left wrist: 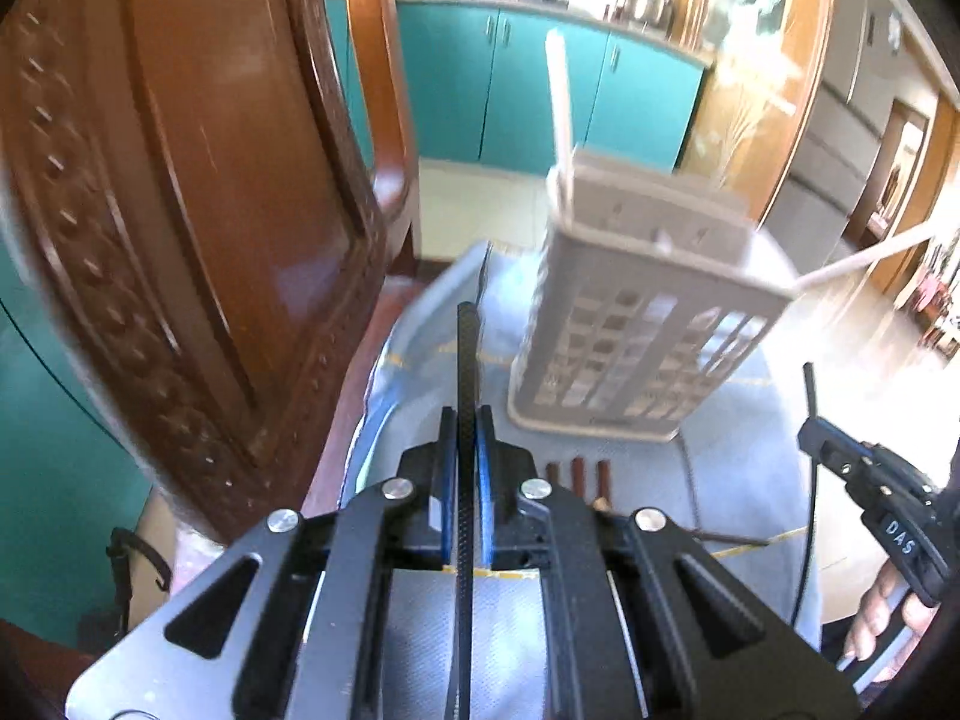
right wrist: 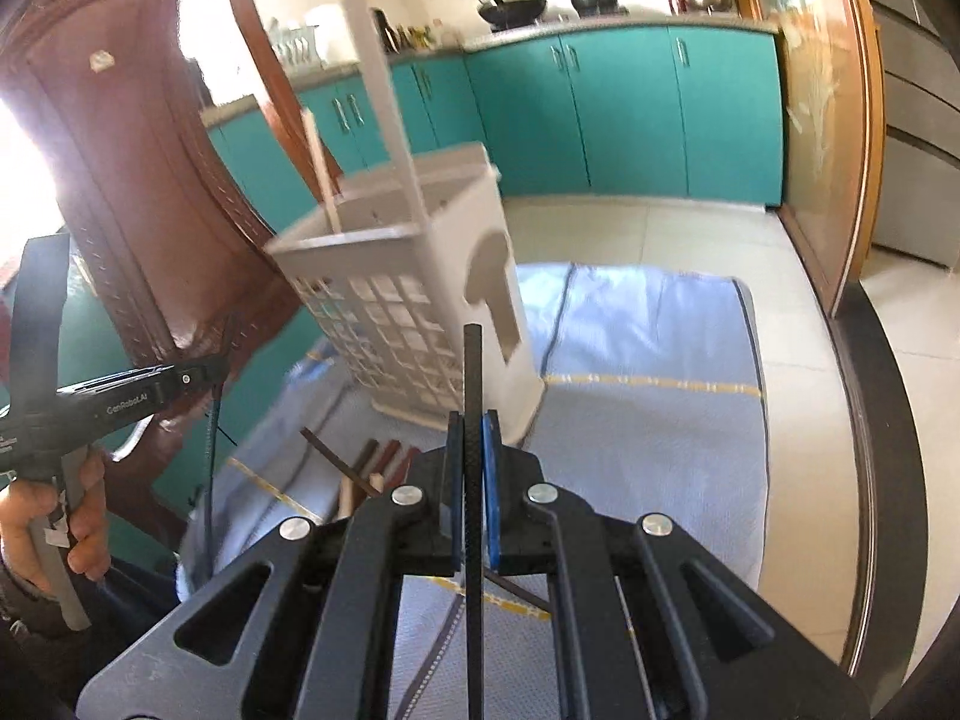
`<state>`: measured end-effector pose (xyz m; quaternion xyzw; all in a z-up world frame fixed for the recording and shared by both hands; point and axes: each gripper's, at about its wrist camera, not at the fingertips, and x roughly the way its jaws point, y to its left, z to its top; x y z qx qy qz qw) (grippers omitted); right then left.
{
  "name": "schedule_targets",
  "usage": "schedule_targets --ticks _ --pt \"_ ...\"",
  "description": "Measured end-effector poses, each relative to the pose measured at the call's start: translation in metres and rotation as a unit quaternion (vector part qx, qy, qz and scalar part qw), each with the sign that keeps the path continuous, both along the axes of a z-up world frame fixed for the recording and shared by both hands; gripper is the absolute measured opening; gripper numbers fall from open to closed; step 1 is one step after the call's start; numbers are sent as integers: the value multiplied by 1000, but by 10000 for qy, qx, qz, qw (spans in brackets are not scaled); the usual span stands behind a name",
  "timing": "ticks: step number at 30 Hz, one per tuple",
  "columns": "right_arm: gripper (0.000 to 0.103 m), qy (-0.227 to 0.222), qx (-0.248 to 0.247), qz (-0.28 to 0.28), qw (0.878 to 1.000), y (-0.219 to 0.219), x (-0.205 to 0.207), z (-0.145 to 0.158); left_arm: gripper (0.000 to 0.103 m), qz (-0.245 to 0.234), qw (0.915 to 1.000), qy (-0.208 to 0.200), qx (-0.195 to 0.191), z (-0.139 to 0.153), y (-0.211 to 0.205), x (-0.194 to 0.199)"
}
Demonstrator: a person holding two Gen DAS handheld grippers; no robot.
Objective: Organize utensils
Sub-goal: 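Carry both black chopsticks into the white basket and open both tools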
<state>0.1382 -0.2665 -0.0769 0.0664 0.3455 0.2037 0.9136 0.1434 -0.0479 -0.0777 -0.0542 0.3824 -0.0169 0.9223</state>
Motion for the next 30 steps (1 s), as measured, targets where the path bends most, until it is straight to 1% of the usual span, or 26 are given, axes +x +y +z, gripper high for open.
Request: schedule_targets --ticks 5,6,9,10,13,16,18,21,22,23,25,27,30 --pt "7 -343 199 392 9984 0 -17 25 7 -203 9979 -501 -369 36 2 -24" --pt "7 -434 255 477 9976 -1 -23 33 7 -247 9967 -644 -434 48 4 -32" --pt "7 -668 458 637 9947 -7 -37 56 7 -316 9929 -1031 -496 78 4 -51" --pt "7 -780 545 667 9932 -10 -41 68 7 -348 9905 -1231 -499 94 3 -58" --pt "7 -1112 809 717 9879 -14 -46 104 7 -394 9841 -1662 -492 133 6 -70" --pt "7 -1459 1187 736 9794 -15 -37 147 7 -419 9754 -2094 -540 175 8 -69" --pt "7 -1707 1357 622 9740 -14 -26 171 7 -369 9685 -2388 -603 204 14 -66" --pt "7 -2040 1499 163 9673 -13 -10 193 7 -169 9577 -2782 -719 229 18 -55" --pt "7 -2133 1533 -9 9649 -14 -5 194 7 -121 9556 -2848 -741 231 17 -51" --pt "7 -2268 1522 -295 9615 -14 0 193 7 -51 9531 -2926 -778 231 18 -47" --pt "7 -2366 1488 -604 9582 -12 8 182 7 20 9528 -2909 -869 224 23 -33" --pt "7 -2301 1384 -762 9603 -9 18 167 7 51 9571 -2747 -922 207 23 -13" --pt "7 -2213 1033 -806 9664 2 28 145 7 154 9669 -2449 -707 178 12 18"
